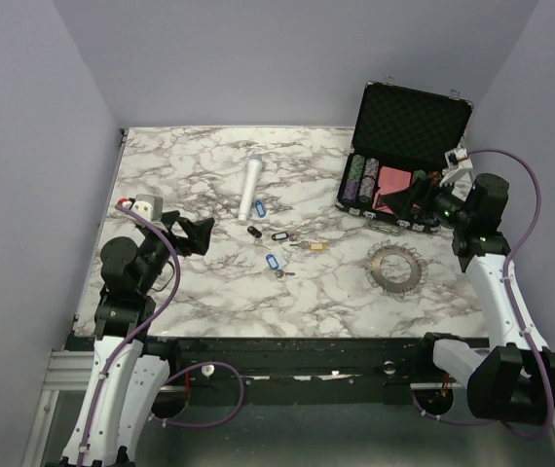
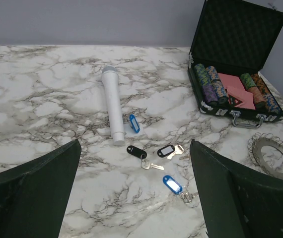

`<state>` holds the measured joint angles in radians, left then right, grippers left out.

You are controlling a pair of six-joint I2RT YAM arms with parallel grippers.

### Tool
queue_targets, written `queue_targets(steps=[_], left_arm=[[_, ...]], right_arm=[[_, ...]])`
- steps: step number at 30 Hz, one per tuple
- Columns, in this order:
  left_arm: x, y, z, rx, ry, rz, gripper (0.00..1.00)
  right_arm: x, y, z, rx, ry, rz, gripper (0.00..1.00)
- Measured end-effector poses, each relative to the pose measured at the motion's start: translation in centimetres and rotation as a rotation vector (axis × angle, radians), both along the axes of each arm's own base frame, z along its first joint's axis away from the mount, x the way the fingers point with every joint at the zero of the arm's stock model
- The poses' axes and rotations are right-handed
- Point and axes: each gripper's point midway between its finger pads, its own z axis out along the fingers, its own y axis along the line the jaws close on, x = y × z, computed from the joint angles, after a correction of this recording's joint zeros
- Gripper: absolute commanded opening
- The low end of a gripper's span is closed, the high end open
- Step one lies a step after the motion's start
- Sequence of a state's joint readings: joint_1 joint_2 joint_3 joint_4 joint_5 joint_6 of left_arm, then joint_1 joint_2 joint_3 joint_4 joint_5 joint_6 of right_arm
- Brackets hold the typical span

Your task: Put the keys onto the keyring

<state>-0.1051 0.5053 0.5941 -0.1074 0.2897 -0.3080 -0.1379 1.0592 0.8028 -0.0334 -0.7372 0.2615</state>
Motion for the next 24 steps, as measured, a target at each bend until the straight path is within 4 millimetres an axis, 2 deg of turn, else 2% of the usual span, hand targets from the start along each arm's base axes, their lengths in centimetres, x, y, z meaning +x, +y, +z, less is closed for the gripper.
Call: queue_targets(steps=[12, 16, 20, 24], left_arm=[[0.1, 0.0, -0.1, 0.0, 0.005, 0.0, 0.99], [0.0, -0.3, -0.2, -0.008, 0.01, -0.014, 0.99], [-0.2, -1.1, -0.5, -0.023, 0.033, -0.057, 0.99], [-0.7, -2.1, -1.0, -0.028, 0.055, -0.104, 0.99]], right_arm=[[-0.5, 0.6, -0.4, -0.01, -0.018, 0.051, 1.0], [-1.7, 1.6, -1.0, -0.071, -0.08, 0.189, 1.0], [-3.4, 2.3, -2.1, -0.222, -0.155, 0.394, 1.0], [-3.0, 2.0, -1.6, -0.347, -0.205, 0.52, 1.0]])
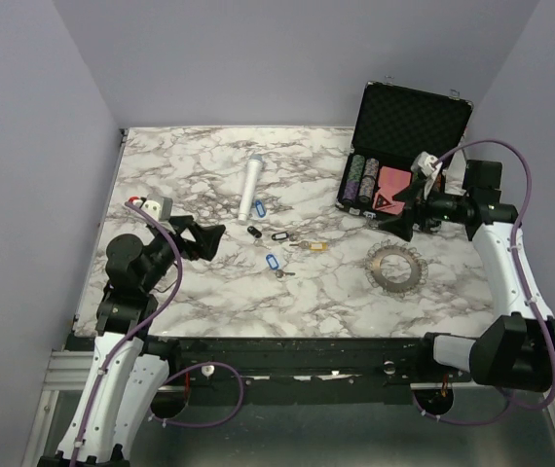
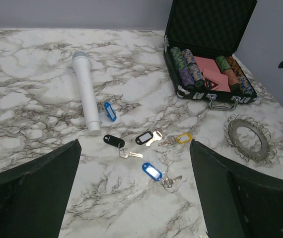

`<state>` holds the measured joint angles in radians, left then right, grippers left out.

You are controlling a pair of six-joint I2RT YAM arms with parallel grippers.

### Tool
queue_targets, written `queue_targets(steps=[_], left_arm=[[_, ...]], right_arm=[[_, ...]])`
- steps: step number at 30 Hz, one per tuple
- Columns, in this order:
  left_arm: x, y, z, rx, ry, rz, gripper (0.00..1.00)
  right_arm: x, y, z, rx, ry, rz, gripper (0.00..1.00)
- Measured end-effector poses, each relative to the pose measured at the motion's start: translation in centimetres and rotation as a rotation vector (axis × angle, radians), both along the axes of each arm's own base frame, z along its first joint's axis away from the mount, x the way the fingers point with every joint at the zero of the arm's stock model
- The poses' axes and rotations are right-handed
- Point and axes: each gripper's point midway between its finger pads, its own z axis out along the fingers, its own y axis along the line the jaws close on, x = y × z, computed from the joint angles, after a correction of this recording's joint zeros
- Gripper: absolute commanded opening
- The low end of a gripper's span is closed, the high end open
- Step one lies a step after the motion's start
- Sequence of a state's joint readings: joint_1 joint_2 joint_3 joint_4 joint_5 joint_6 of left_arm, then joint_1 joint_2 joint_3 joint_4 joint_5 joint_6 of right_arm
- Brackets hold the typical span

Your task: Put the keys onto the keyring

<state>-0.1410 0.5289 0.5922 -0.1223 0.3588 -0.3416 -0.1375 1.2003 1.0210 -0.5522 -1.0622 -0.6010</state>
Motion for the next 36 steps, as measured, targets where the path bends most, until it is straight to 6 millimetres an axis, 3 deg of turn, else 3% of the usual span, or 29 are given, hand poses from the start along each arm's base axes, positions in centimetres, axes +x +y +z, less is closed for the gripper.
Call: queue_targets(steps=[2, 8, 13, 20, 24, 36], left_arm=[[-0.2, -0.2, -0.1, 0.0, 0.003, -0.012, 0.99], [-0.4, -0.4, -0.5, 0.001, 0.021, -0.023, 0.99], [-0.5, -0.6, -0.6, 0.0, 0.028, -0.036, 0.99], [-0.7, -0.7, -0.9, 0.0, 0.041, -0.046, 0.99], [-0.7, -0.8, -0.9, -0.001, 0.045, -0.051, 0.99], [-0.6, -0.9, -1.3, 0.0, 0.059, -0.059, 0.99]], right_arm=[[0.1, -0.2, -0.5, -0.049, -0.014, 0.047, 0.99], [-1.3, -1.4, -4.9, -0.194, 0.065, 0.095, 0.96], [-1.4, -2.5, -6.9, -0.28, 0.107, 0.101, 0.86], [-0.8, -1.0, -9.7, -0.238, 0.272, 0.044, 0.79], [-0.6, 0.3, -10.6, -0.245, 0.335, 0.008, 0.79], [-0.3, 0.0, -11.7, -0.305, 0.39, -0.061, 0.75]])
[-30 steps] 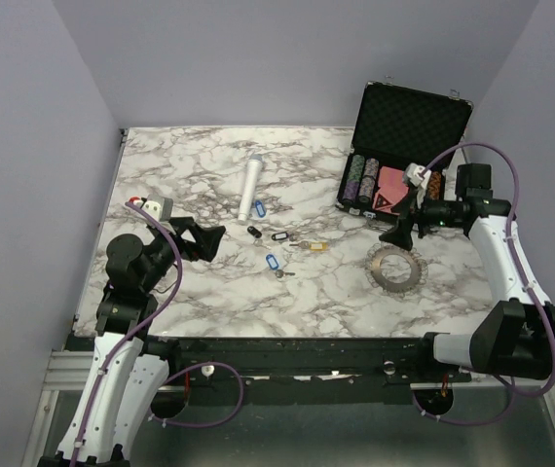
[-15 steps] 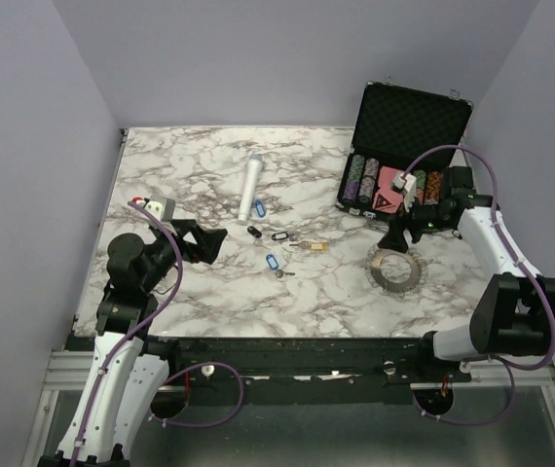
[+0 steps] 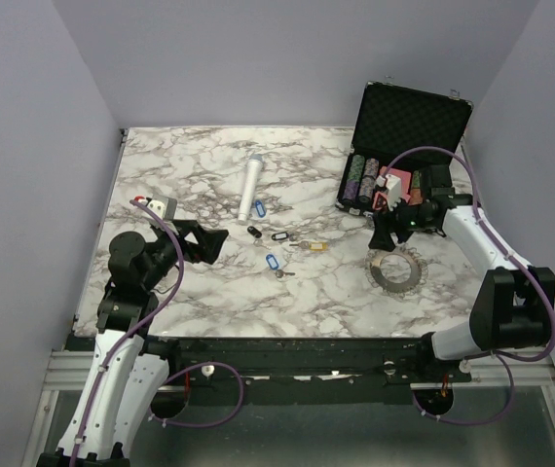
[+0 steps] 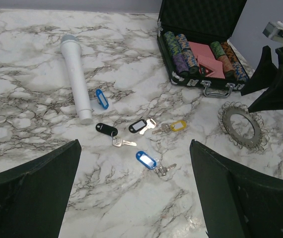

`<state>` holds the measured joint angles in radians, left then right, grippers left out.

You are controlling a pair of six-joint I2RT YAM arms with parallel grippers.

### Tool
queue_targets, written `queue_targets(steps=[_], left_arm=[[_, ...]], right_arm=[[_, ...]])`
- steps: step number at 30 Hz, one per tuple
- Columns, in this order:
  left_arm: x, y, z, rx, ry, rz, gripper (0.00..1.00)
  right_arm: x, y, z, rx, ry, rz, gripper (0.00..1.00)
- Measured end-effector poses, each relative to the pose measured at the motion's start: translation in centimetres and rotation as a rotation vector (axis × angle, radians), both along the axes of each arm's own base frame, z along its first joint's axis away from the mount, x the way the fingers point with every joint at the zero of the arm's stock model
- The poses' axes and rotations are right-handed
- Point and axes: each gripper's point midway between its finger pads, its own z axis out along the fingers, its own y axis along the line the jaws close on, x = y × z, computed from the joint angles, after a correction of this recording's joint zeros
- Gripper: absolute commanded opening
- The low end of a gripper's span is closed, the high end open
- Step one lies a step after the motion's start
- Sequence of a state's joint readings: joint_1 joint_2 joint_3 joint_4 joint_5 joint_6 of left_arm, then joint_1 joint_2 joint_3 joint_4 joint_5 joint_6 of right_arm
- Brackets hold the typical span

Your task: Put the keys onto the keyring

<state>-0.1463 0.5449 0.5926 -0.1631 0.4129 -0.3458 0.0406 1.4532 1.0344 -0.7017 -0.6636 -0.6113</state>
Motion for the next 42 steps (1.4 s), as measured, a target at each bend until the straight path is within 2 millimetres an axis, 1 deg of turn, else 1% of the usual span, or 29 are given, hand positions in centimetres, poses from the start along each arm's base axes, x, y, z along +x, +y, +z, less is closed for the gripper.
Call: queue_targets(steps=[8, 10, 16, 21, 24, 26, 31, 35, 39, 41, 42], left_arm=[[0.0, -0.1, -0.1, 0.0, 0.003, -0.004, 0.99], [0.0, -0.1, -0.1, 0.0, 0.004, -0.004, 0.99], [-0.1, -0.1, -0.1, 0.0, 0.004, -0.008, 0.99], [-0.1, -0.2, -0.1, -0.001, 0.005, -0.011, 0.99], [-0.1, -0.2, -0.1, -0.002, 0.005, -0.011, 0.99], [-0.1, -0.2, -0.1, -0.003, 0.006, -0.011, 0.99], [-0.1, -0.2, -0.1, -0.003, 0.006, -0.011, 0.99], [-0.1, -0.2, -0.1, -0.004, 0.006, -0.011, 0.99], [-0.1, -0.2, -0.1, -0.004, 0.006, -0.014, 0.99], [-0.2, -0.2, -0.1, -0.004, 0.006, -0.016, 0.99], [-0.2, -0.2, -0.1, -0.004, 0.006, -0.016, 0.99]], right_arm=[[0.5, -2.8, -0.7, -0.138, 0.015, -0.095, 0.71], [0.7, -3.5, -0.8, -0.156, 0.023, -0.129, 0.68], [1.2, -6.7, -1.2, -0.19, 0.056, -0.276, 0.59], [1.6, -8.5, -2.0, -0.198, 0.09, -0.362, 0.54], [1.7, -9.2, -2.1, -0.199, 0.099, -0.392, 0.46], [1.7, -9.6, -2.2, -0.197, 0.104, -0.407, 0.44], [1.4, -11.0, -2.7, -0.193, 0.124, -0.449, 0.43], [0.9, -11.7, -3.3, -0.201, 0.142, -0.44, 0.43], [0.1, -11.4, -3.7, -0.199, 0.159, -0.373, 0.43], [-0.4, -10.9, -3.8, -0.183, 0.166, -0.323, 0.43], [-0.8, -10.3, -3.8, -0.16, 0.173, -0.274, 0.43]])
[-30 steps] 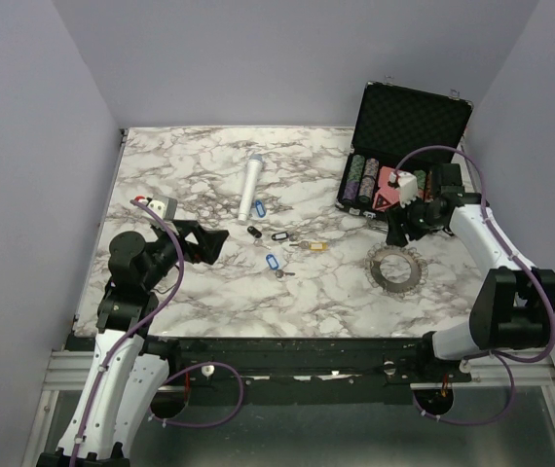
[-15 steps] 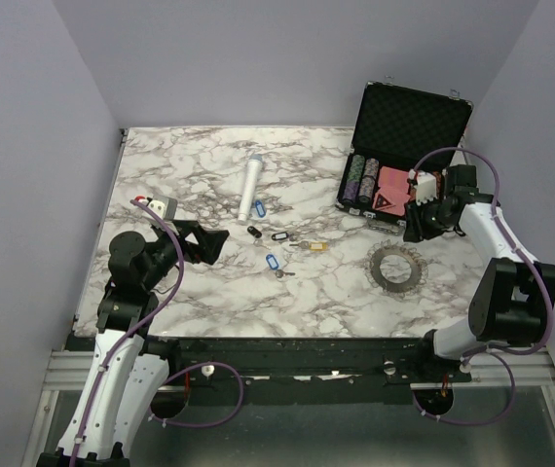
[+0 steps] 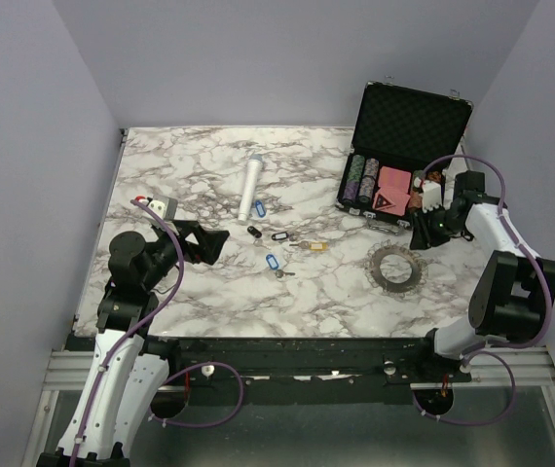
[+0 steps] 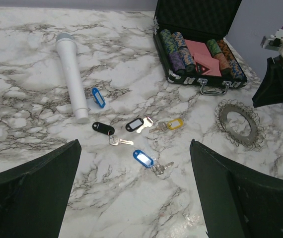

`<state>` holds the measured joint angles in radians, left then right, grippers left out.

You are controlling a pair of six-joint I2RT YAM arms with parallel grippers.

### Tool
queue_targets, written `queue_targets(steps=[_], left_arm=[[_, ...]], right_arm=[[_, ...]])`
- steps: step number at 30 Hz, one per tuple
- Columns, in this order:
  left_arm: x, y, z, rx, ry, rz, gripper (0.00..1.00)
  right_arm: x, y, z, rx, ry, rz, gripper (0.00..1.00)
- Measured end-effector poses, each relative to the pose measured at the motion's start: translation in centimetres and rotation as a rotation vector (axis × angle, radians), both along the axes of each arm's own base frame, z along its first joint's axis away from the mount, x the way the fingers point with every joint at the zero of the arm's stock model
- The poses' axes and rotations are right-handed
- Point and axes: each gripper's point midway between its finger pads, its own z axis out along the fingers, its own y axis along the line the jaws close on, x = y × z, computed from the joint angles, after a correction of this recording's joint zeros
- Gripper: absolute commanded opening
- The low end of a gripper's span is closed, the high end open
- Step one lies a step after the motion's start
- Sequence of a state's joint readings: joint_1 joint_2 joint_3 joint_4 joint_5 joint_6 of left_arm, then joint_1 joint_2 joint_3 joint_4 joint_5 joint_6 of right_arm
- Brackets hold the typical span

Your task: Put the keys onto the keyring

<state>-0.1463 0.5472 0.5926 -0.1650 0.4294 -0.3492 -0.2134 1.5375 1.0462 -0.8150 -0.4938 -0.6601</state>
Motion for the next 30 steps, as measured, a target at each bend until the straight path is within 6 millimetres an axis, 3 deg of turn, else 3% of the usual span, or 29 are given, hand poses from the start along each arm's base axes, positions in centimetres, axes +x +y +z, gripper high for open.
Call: queue_targets(steps=[7, 14, 24, 30], left_arm=[[0.0, 0.0, 0.0, 0.0, 0.0, -0.003, 0.99], [0.0, 0.0, -0.1, 0.0, 0.002, -0.003, 0.99], [0.0, -0.1, -0.1, 0.0, 0.004, -0.003, 0.99], [0.0, -0.1, -0.1, 0.0, 0.006, -0.003, 0.99]], right_arm=[[-2.8, 3.5, 1.1, 0.156, -0.024, 0.237, 0.44], [-4.6, 5.3, 2.6, 0.197, -0.08, 0.333, 0.44], [-7.3, 7.1, 0.5, 0.182, 0.026, 0.35, 0.44], [-7.7, 8.0, 0.3, 0.143, 0.037, 0.374, 0.44]])
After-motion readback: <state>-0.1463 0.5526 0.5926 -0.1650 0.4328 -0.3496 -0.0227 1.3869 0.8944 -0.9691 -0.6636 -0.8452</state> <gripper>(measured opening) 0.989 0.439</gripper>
